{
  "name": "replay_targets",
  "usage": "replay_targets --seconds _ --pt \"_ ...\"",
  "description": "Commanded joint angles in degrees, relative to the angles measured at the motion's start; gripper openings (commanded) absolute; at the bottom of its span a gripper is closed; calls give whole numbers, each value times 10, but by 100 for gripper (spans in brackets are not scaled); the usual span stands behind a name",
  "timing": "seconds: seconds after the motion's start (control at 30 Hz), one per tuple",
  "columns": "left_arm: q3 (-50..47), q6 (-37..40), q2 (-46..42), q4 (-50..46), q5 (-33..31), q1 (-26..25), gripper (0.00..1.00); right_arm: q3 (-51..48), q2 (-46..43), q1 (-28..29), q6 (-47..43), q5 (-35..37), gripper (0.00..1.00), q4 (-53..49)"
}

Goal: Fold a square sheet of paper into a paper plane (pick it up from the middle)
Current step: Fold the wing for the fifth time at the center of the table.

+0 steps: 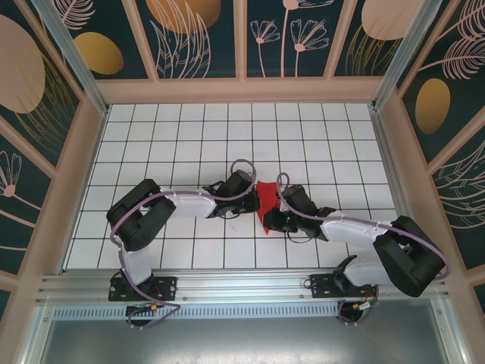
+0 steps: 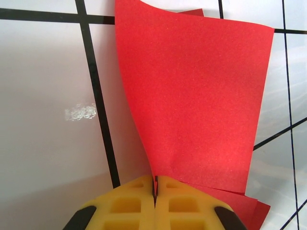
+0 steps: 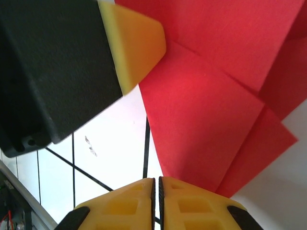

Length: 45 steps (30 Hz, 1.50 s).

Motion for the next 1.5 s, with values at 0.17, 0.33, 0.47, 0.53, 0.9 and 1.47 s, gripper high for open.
replay_targets --seconds 0.17,0.33,0.47,0.53,0.9,1.47 --pt "11 12 7 -11 0 -3 7 15 67 12 -2 60 14 -51" --pt "29 11 4 -18 -3 -3 7 33 20 38 -29 84 21 -42" --pt "33 6 1 -25 -6 -4 8 42 -33 57 -51 167 33 -55" --pt "36 5 0 -30 -6 -4 8 40 -49 67 -65 213 39 -55" --pt "45 -1 0 -34 -3 -3 9 15 -20 177 -184 472 45 35" --pt "47 -6 -2 -30 3 -4 10 -7 81 230 -261 517 45 152"
